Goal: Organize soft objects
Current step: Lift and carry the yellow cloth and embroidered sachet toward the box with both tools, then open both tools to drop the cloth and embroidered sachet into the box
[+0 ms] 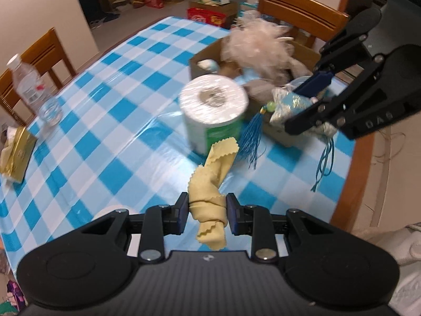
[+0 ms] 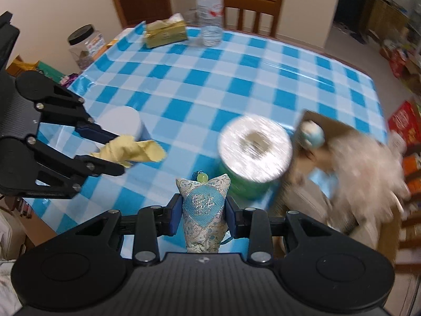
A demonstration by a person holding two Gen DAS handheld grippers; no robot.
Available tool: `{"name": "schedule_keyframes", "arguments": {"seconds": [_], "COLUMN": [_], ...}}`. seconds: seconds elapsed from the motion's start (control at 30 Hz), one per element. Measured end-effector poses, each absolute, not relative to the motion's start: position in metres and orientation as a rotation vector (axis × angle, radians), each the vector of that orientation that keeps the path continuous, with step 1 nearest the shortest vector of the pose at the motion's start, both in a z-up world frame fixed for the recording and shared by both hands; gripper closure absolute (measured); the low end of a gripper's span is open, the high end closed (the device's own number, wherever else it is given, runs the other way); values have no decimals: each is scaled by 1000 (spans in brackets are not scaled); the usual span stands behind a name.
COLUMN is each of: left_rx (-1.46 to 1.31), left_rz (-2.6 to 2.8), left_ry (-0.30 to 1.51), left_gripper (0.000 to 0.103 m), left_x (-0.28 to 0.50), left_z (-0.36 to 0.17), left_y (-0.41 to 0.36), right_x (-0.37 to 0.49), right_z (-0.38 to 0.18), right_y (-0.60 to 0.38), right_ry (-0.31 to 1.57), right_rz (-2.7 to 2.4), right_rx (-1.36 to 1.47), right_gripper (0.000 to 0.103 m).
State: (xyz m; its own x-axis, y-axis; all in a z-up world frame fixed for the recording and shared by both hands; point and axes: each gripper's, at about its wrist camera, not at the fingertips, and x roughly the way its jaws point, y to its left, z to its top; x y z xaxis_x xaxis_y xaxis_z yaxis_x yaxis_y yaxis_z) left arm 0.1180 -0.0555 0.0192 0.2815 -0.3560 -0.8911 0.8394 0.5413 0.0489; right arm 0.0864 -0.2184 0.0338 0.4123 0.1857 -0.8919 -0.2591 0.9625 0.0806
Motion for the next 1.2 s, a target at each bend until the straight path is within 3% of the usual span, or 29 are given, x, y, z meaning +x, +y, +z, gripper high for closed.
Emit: {"name": "schedule_keyframes", "arguments": {"seconds": [0.6,0.77,0.87,0.93,0.97,1.0,1.03,1.07,1.2], "left_rx": [522,495,468,439,423,407,395,384,371], "left_rz": [-908,-870,-826,-785,-769,-752,-732,-717,-655], "left_ry": [896,913,929,922,918,911,899,882,812], "left_gripper": [75,75,73,67,53,33,25,18,9], "left_x": [119,144,163,174,177,180,181,180,169], "left_z": [41,26,11,1,-2,-6,-8,-8,0], "left_y": [-224,-262,-275,-281,-282,-282,-281,-278,-266], "right_x": [86,95,90,87,85,83,81,79,72], "right_z": [33,22,18,15,14,13,12,11,5], "right_y": [-381,-404,-413,-415,-415,-416,-416,-416,-415], "right_ry": [1021,1033,1029,1029,1028,1023,1016,1011,987], "right_rz": [103,100,95,84,81,77,69,61,2], "right_rx": [-61,-44,-35,-30,-29,-26,-20,-13,17], "right_gripper": [62,27,19,13,9,8,5,3,2]}}
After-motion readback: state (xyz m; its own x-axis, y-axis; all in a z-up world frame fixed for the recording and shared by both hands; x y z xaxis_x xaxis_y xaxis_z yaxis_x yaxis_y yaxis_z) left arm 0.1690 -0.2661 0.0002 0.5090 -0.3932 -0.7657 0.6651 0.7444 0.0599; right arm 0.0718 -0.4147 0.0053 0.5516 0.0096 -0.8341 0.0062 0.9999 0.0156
